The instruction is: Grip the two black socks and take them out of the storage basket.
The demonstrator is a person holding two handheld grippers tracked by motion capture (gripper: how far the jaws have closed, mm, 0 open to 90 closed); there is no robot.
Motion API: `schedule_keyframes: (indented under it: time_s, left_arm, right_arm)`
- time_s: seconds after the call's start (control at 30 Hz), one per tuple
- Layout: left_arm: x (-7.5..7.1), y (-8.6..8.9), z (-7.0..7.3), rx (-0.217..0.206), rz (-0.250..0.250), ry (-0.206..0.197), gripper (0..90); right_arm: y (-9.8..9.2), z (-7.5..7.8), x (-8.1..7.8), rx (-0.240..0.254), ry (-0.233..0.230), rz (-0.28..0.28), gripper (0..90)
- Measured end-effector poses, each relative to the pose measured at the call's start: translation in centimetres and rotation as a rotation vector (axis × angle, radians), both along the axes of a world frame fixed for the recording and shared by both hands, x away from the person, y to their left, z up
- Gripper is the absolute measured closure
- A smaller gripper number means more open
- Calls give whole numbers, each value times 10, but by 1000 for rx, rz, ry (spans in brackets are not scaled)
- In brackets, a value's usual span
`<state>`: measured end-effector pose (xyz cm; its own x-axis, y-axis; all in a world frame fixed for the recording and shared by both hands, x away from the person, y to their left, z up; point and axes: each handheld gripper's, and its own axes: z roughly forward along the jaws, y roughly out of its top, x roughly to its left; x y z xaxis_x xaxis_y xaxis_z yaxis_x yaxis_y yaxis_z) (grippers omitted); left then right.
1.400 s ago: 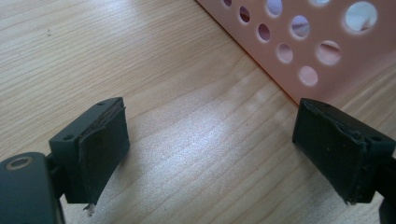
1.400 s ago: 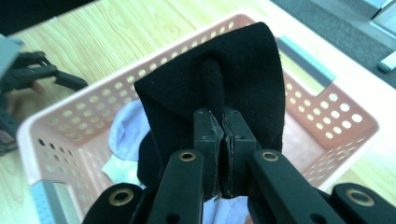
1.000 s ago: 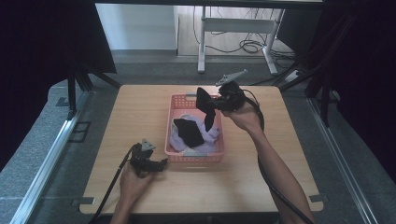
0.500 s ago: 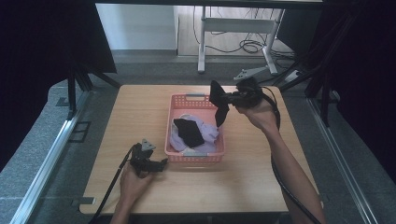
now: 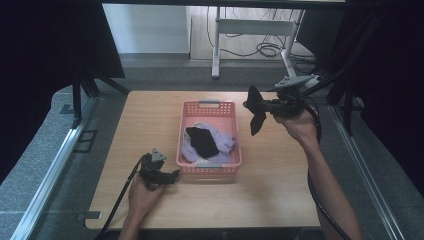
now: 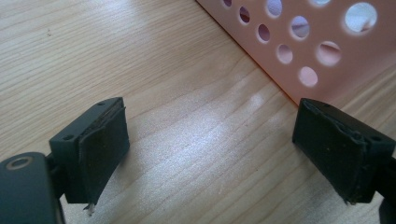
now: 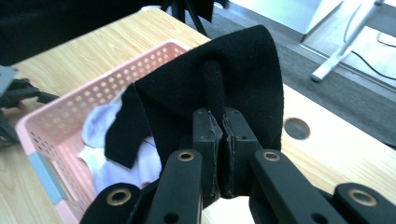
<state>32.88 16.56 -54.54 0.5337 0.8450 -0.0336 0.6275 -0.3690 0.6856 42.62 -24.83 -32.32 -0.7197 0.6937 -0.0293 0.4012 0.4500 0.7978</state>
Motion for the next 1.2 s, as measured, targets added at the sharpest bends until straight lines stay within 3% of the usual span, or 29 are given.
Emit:
schedule_keyframes:
  time_s: [0.3,0.6,1.03,1.2]
  left_arm:
    - [0,0,0,0,1,-1,104]
    - [0,0,0,5,-2,1,104]
    - [0,0,0,3,2,3,104]
    - [0,-1,0,3,2,2,104]
  right_arm:
    - [-29,-9,-5,-2,2,-65,849]
    - [-55,-27,-7,-12,26,-126,846]
    - [-80,-95,-5,-34,121,-192,838]
    - [-82,-121,-4,-72,163,-204,838]
